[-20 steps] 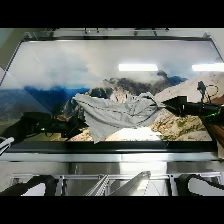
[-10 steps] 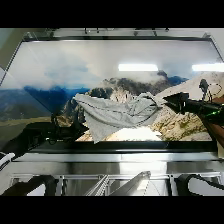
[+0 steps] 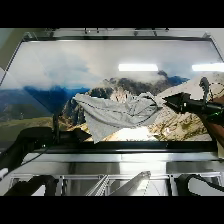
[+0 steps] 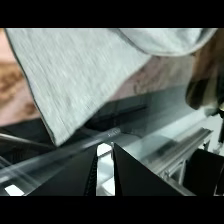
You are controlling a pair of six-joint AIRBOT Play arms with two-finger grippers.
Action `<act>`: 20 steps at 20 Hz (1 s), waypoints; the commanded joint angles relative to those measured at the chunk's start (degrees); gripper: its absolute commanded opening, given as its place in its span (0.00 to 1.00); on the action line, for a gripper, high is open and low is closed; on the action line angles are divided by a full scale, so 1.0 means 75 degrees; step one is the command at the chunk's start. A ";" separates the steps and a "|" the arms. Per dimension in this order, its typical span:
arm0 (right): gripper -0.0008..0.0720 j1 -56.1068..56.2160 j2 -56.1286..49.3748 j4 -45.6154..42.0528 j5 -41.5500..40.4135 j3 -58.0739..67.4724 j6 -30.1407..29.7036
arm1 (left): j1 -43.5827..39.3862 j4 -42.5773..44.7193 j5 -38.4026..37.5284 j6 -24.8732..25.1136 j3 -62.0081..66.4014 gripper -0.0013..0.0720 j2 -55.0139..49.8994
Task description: Fold the shirts.
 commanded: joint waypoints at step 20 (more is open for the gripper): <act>0.68 0.0003 0.0478 -0.0236 0.0000 0.0000 -0.0006 | 0.4855 -0.1737 0.2809 0.5907 -0.1163 0.05 -0.3535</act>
